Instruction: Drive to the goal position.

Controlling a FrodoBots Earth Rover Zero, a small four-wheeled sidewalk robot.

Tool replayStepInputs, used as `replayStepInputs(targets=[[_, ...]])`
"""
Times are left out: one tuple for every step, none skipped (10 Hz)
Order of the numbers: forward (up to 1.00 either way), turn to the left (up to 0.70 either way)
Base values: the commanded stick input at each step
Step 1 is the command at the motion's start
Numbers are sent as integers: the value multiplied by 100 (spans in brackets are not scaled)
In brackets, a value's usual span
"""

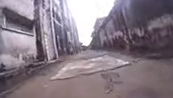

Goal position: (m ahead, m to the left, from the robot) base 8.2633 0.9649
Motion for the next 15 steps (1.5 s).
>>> replayStepInputs(targets=[[70, 0], [70, 0], [70, 0], [70, 0], [70, 0], [70, 0], [70, 0], [70, 0], [70, 0], [70, 0], [70, 0], [70, 0], [70, 0], [70, -35], [70, -35]])
